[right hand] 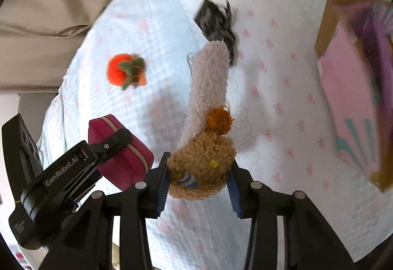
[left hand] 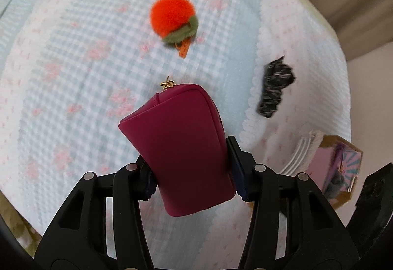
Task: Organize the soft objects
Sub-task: 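Carry the magenta pouch and brown keychain into the box and release both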
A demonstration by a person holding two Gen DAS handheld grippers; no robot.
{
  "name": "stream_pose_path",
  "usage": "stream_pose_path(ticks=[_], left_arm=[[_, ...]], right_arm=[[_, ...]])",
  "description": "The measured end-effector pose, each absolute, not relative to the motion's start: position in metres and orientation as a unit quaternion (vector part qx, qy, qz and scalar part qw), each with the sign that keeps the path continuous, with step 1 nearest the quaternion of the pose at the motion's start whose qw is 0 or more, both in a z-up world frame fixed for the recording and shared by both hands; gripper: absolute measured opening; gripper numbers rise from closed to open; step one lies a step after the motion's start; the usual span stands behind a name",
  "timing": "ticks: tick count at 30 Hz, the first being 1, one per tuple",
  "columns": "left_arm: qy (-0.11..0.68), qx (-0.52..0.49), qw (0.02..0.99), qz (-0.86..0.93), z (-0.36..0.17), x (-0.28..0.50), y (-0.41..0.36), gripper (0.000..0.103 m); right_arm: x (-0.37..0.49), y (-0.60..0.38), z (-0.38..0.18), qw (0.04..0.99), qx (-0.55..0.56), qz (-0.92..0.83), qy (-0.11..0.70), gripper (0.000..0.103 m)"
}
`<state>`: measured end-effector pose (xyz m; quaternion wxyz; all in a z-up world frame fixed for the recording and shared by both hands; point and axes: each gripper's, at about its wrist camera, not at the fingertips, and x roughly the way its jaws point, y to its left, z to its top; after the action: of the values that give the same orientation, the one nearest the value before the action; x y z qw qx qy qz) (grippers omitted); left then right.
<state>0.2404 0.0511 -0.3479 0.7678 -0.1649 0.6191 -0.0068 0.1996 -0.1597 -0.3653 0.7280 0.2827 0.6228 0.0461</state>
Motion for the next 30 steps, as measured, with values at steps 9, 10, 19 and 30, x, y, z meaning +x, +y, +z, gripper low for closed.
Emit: stream_pose_path(ticks=[9, 10, 19, 30], left_arm=[[0.57, -0.113, 0.813, -0.048, -0.274, 0.203, 0.038, 0.046], [0.565, -0.107, 0.816, -0.055, -0.268, 0.201, 0.035, 0.046], [0.513, -0.045, 0.849, -0.119, -0.207, 0.186, -0.014, 0.046], [0.501, -0.047, 0.85, -0.158, -0.186, 0.177, -0.131, 0.046]], right_arm=[[0.17, -0.168, -0.28, 0.782, 0.249, 0.064, 0.568, 0.038], [0.169, -0.167, -0.271, 0.788, 0.244, 0.063, 0.562, 0.038], [0.133, -0.221, -0.192, 0.831, 0.224, 0.037, 0.508, 0.038], [0.102, -0.353, -0.168, 0.848, 0.152, -0.014, 0.507, 0.038]])
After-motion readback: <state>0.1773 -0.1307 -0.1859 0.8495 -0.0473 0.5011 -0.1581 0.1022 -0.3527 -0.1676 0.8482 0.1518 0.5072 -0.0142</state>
